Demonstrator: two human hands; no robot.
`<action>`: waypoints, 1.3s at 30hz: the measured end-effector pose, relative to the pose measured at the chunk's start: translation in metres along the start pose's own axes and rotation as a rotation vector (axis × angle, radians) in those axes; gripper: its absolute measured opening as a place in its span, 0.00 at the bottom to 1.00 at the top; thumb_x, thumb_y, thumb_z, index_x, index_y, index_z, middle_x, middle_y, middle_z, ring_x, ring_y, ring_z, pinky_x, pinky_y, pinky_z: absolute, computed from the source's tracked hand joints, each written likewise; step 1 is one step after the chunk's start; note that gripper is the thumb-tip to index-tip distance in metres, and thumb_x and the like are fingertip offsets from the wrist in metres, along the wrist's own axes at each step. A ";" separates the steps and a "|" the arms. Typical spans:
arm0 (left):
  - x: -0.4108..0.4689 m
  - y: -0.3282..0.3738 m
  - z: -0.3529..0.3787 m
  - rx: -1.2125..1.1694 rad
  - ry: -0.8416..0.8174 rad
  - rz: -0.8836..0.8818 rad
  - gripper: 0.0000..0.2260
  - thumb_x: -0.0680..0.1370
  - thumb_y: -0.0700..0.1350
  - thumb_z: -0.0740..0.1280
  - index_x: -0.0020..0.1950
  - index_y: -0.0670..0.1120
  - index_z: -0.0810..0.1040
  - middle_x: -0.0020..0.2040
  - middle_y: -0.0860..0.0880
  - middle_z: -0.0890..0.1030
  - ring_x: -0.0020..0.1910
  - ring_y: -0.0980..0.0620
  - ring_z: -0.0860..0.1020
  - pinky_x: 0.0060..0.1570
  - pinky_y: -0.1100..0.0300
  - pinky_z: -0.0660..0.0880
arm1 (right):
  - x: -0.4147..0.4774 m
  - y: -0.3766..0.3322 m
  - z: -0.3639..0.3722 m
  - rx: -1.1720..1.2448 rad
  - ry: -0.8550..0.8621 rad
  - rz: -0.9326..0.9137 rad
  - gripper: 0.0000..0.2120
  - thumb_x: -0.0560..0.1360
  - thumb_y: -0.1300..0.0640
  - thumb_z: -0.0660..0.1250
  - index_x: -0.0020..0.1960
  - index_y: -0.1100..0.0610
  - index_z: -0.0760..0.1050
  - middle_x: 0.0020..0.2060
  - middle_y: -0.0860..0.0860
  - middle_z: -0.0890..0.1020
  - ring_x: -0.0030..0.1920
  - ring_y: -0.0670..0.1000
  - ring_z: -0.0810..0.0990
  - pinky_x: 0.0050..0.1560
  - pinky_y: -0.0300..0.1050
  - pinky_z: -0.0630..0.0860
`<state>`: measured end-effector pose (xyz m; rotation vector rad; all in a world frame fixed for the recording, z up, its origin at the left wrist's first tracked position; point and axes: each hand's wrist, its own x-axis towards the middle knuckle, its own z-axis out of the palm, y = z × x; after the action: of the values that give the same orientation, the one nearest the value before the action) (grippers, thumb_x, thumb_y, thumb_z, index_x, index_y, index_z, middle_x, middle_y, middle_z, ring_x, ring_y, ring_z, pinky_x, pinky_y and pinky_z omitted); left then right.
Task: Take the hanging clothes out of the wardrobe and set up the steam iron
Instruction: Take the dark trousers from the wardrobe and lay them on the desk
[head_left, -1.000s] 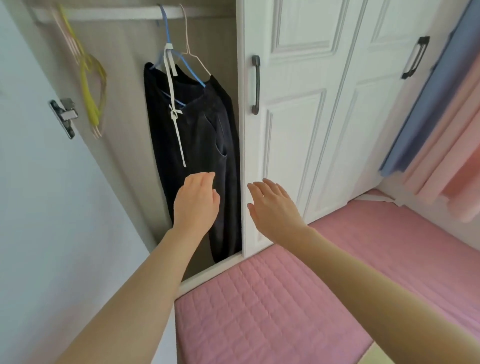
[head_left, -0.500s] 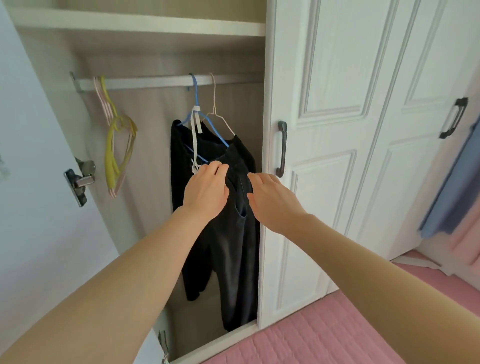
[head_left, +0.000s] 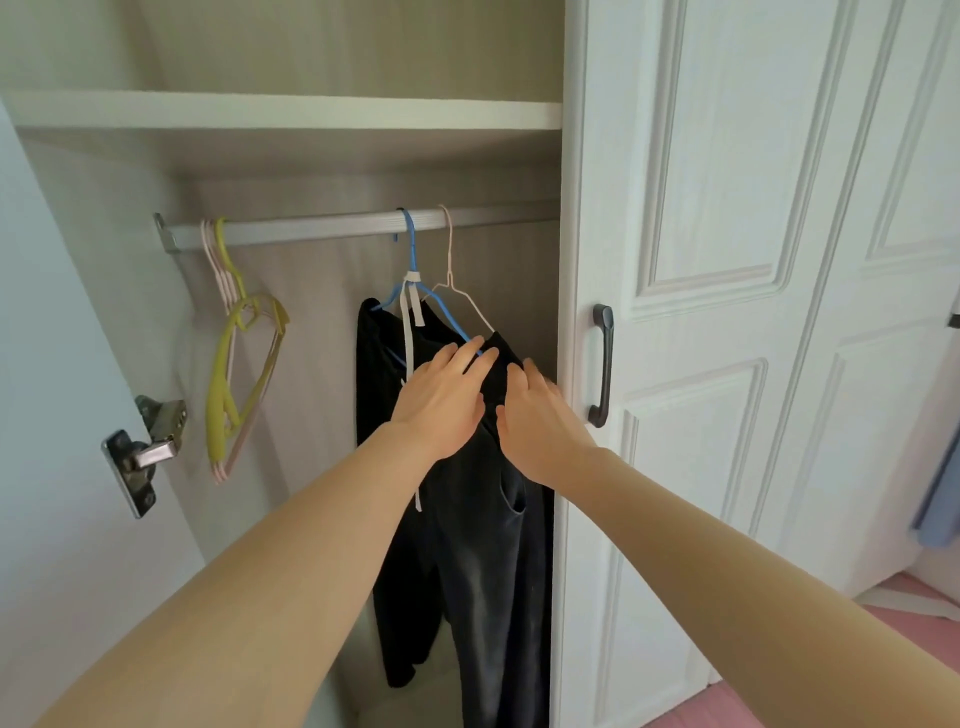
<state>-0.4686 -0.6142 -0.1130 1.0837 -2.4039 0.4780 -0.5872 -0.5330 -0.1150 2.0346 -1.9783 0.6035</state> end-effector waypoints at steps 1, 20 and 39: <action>0.001 -0.003 0.002 -0.001 0.018 0.008 0.25 0.80 0.44 0.60 0.76 0.48 0.58 0.74 0.47 0.64 0.73 0.46 0.62 0.66 0.51 0.68 | 0.005 0.000 0.003 0.006 0.010 0.009 0.25 0.83 0.56 0.52 0.75 0.65 0.52 0.74 0.62 0.59 0.74 0.59 0.59 0.74 0.49 0.59; -0.001 -0.048 0.006 -0.341 0.121 -0.253 0.19 0.79 0.57 0.61 0.40 0.42 0.76 0.65 0.48 0.73 0.60 0.47 0.74 0.53 0.48 0.75 | 0.064 -0.011 0.030 0.387 0.033 0.121 0.20 0.79 0.62 0.61 0.70 0.62 0.62 0.57 0.59 0.77 0.55 0.57 0.78 0.55 0.49 0.77; 0.040 -0.076 -0.007 -1.207 0.194 -0.889 0.12 0.81 0.45 0.62 0.63 0.44 0.72 0.35 0.49 0.76 0.35 0.55 0.75 0.39 0.62 0.71 | 0.115 -0.034 0.017 1.045 -0.041 0.490 0.16 0.82 0.61 0.54 0.68 0.55 0.69 0.61 0.54 0.74 0.51 0.49 0.71 0.50 0.41 0.68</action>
<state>-0.4318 -0.6830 -0.0766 1.1894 -1.3173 -0.9780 -0.5518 -0.6417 -0.0743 1.9331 -2.4826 2.0596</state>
